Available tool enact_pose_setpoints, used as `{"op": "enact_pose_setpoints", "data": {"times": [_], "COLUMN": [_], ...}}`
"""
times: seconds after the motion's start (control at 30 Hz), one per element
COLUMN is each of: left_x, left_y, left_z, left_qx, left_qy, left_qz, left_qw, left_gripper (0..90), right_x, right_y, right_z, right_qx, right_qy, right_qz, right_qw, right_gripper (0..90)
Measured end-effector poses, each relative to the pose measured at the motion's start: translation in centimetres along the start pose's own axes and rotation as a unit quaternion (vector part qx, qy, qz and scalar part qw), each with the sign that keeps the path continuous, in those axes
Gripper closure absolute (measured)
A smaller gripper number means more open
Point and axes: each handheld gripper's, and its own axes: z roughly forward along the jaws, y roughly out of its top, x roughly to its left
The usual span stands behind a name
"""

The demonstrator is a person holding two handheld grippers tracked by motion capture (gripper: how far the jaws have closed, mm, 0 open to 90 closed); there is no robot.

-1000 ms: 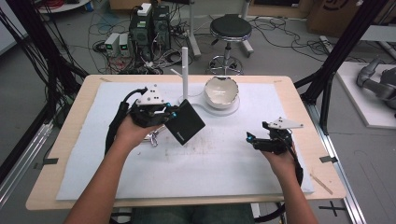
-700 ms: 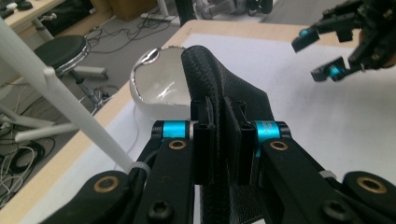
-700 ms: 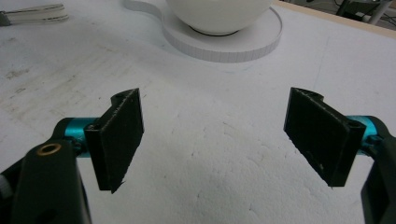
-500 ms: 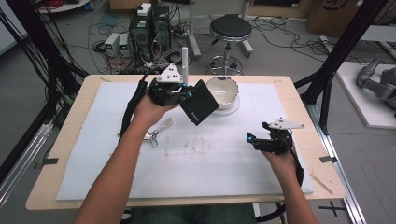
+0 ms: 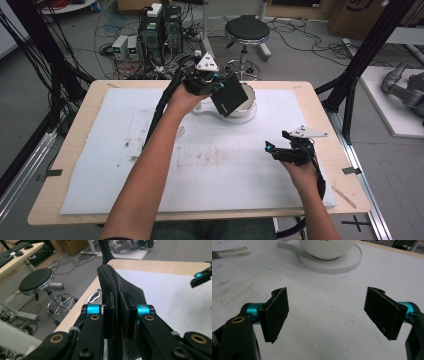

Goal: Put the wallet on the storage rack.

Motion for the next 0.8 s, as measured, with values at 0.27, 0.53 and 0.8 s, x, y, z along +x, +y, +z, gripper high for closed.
{"op": "enact_pose_setpoints", "data": {"times": [0.27, 0.53, 0.8], "left_x": [1.8, 2.6, 2.7], "left_y": [0.9, 0.3, -0.3], "left_z": [3.3, 6.3, 8.1], "left_qx": [0.015, 0.024, 0.045], "left_qy": [0.005, 0.009, 0.023], "left_qz": [-0.001, -0.006, 0.002], "left_qw": [0.9999, 0.9997, 0.9987], "left_gripper": [82.2, 82.2, 82.1], "right_x": [-0.3, -0.4, -0.3], "right_y": [-0.1, -0.1, -0.1], "right_z": [0.0, 0.1, 0.1], "right_qx": [0.003, 0.005, 0.007], "right_qy": [0.002, 0.002, 0.003], "right_qz": [0.003, 0.008, 0.004], "right_qw": [1.0, 1.0, 1.0], "right_gripper": [20.1, 20.1, 20.1]}}
